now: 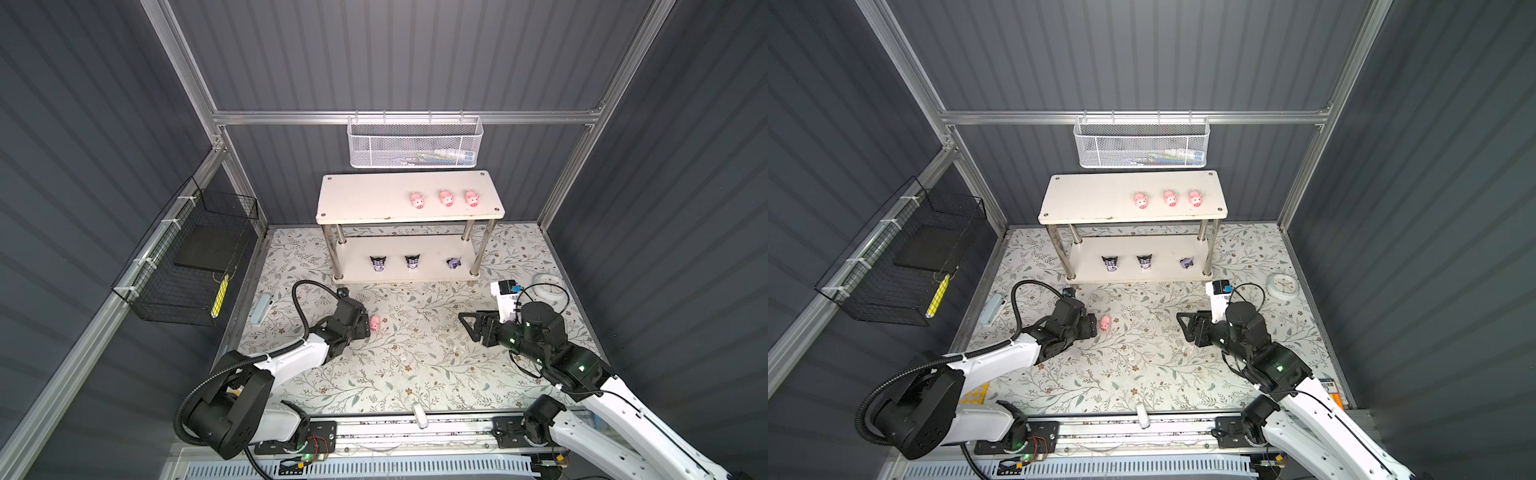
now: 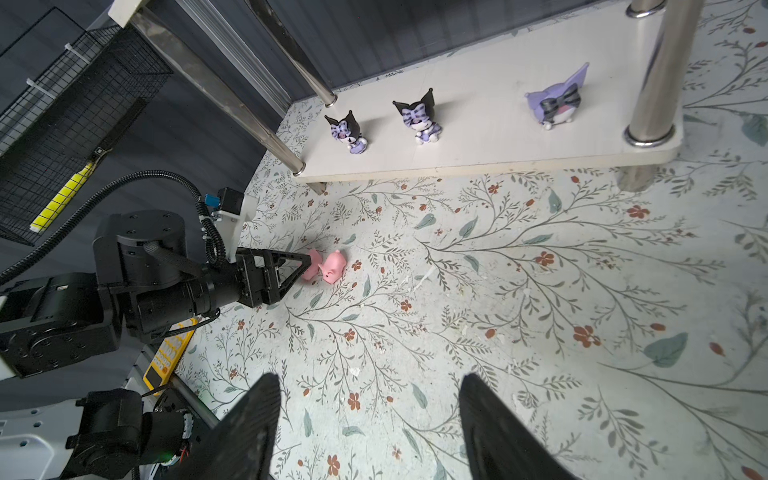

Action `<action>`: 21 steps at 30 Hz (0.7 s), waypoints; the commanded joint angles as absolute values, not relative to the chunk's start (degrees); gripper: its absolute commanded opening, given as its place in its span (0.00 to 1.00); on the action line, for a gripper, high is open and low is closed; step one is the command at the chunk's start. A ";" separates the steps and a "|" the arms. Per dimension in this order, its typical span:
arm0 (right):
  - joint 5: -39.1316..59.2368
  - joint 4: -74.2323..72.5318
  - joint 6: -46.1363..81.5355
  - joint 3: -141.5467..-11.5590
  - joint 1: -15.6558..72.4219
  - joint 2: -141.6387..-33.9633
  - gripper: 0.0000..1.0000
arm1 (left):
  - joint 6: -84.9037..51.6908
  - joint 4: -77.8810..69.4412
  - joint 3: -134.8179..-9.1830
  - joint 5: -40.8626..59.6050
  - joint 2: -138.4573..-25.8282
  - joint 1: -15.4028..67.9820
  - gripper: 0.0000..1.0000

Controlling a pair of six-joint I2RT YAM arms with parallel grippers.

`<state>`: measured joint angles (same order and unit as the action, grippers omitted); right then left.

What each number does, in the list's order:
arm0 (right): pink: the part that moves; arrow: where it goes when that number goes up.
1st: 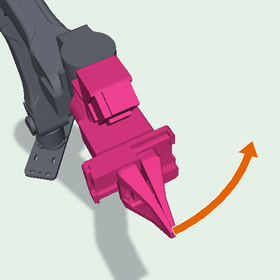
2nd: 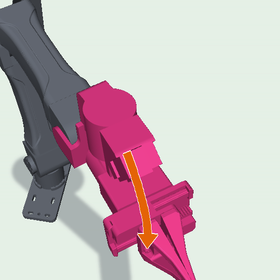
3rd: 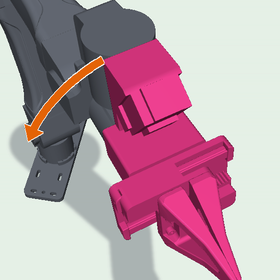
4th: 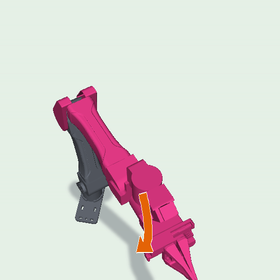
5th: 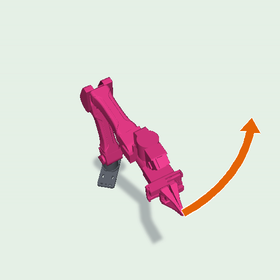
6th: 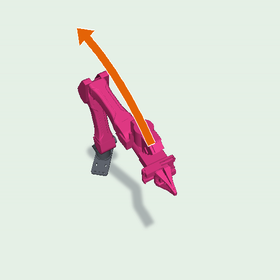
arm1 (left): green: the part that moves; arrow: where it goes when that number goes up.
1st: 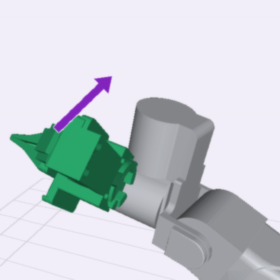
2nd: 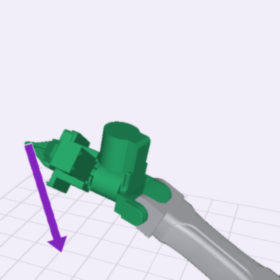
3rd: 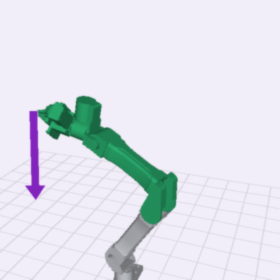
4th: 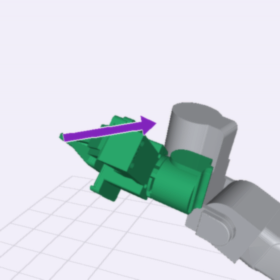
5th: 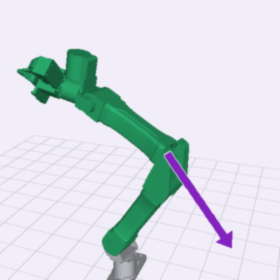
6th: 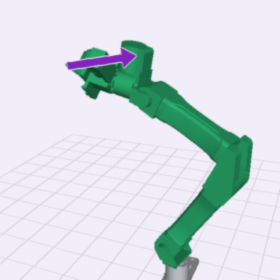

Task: Place and organize the plastic toys onto the shelf
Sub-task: 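Lower the open left gripper around the nearer pink pig while the right arm draws back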

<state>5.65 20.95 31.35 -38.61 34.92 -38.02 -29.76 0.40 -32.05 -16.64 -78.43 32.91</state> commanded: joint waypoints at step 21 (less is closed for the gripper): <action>7.29 15.71 31.74 -37.70 35.13 -43.72 0.70 | -27.47 -3.11 -35.24 -15.22 -85.90 32.78 0.51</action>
<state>6.52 17.08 31.92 -37.85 34.94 -43.35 -28.10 -2.26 -33.82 -16.23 -85.08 32.91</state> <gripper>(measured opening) 0.700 0.531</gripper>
